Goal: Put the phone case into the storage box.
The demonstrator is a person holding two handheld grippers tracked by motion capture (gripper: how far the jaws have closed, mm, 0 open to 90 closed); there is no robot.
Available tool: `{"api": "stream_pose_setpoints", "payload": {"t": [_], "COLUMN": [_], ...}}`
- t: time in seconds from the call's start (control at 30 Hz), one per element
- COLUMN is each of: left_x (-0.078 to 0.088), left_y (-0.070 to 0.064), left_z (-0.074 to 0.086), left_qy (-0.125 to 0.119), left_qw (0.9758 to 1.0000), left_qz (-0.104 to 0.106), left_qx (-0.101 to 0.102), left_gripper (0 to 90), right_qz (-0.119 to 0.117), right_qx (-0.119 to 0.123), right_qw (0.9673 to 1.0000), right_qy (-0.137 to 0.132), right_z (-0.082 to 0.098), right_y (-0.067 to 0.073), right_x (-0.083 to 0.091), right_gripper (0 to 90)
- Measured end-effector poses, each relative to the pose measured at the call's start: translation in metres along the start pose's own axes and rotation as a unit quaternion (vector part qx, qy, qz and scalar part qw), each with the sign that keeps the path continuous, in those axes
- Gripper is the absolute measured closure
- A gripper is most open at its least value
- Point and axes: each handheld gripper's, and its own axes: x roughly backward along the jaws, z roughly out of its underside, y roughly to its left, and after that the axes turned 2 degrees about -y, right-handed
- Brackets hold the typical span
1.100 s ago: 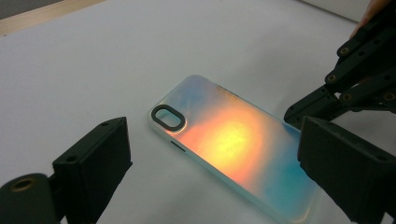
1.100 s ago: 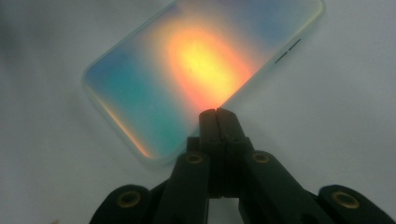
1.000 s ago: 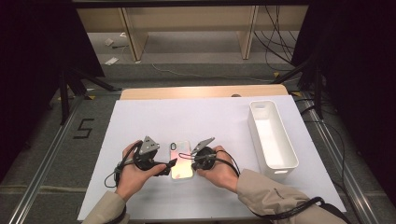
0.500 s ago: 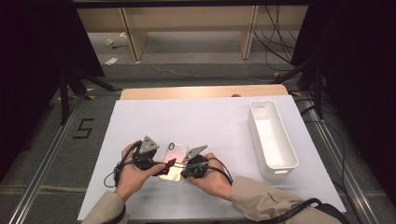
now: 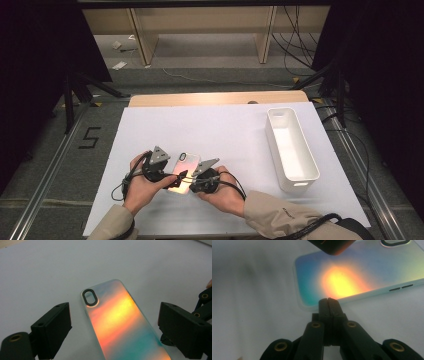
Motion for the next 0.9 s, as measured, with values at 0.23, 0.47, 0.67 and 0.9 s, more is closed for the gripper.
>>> {"api": "stream_pose_setpoints", "payload": {"t": [0.23, 0.47, 0.67, 0.9], "left_x": [0.0, 0.001, 0.001, 0.002], "left_y": [0.0, 0.0, -0.001, 0.0], "left_z": [0.0, -0.001, -0.001, -0.001], "left_qy": [0.0, -0.002, -0.008, -0.013], "left_qw": [1.0, 1.0, 1.0, 0.9999], "left_qz": [0.0, 0.001, 0.003, 0.001], "left_qx": [0.001, -0.001, -0.002, -0.002], "left_gripper": [11.0, 10.5, 9.8, 9.7], "right_qz": [0.008, 0.036, 0.047, 0.053], "right_qx": [0.009, 0.031, 0.043, 0.041], "right_qw": [0.9999, 0.9986, 0.9964, 0.9938], "right_qy": [-0.001, -0.024, -0.056, -0.088], "right_z": [-0.003, -0.003, -0.003, 0.001], "right_y": [-0.006, -0.019, -0.033, -0.047], "right_x": [0.012, 0.038, 0.064, 0.092], "right_gripper": [87.6, 77.1, 67.7, 63.2]}}
